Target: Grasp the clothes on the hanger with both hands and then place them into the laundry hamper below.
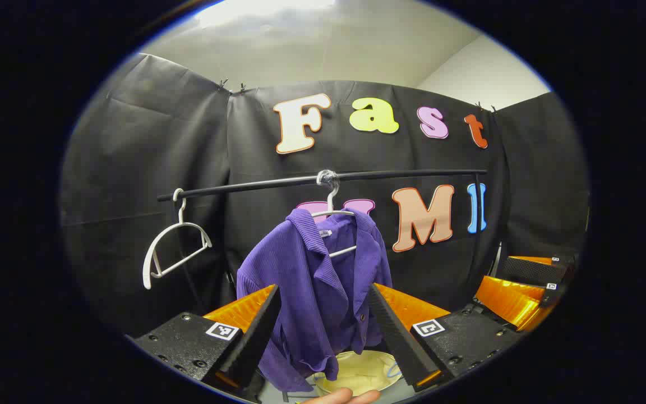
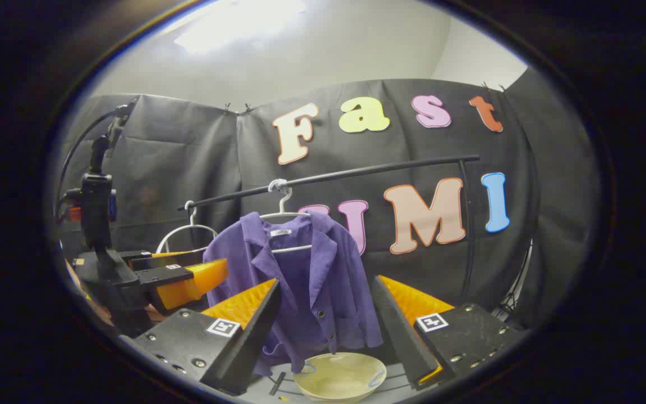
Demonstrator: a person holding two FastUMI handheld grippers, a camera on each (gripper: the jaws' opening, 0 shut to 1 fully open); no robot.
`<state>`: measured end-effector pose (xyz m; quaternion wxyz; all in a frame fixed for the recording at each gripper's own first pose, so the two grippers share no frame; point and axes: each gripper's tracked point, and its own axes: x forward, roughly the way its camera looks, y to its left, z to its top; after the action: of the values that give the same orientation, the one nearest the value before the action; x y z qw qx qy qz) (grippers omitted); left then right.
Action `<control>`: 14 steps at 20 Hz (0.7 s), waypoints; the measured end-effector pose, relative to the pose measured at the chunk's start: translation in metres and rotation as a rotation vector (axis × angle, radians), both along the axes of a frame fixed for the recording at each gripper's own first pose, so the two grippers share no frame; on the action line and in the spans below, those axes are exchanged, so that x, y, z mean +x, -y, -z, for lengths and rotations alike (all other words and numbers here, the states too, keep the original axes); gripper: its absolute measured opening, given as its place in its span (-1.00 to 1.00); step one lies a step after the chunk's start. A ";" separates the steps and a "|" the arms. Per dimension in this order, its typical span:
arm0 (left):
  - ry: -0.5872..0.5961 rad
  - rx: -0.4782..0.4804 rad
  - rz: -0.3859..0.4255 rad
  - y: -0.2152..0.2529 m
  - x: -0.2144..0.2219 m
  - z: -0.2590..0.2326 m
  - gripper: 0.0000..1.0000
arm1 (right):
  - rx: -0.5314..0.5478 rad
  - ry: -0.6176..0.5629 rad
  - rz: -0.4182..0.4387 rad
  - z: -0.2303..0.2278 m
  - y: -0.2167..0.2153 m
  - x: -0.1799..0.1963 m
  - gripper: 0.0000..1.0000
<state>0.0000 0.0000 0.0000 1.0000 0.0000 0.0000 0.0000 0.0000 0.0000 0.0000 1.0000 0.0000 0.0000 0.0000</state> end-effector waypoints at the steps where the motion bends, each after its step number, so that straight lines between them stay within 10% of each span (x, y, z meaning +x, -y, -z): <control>1: 0.004 0.000 -0.004 -0.002 0.004 -0.001 0.99 | -0.005 0.000 0.001 0.000 0.000 0.006 0.97; 14: -0.035 -0.030 -0.028 -0.014 0.059 0.023 0.99 | 0.024 -0.062 -0.073 0.023 -0.027 0.100 0.97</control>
<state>0.0595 0.0139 -0.0234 0.9996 -0.0149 0.0177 0.0140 0.1005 0.0273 -0.0227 0.9988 0.0118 0.0312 0.0366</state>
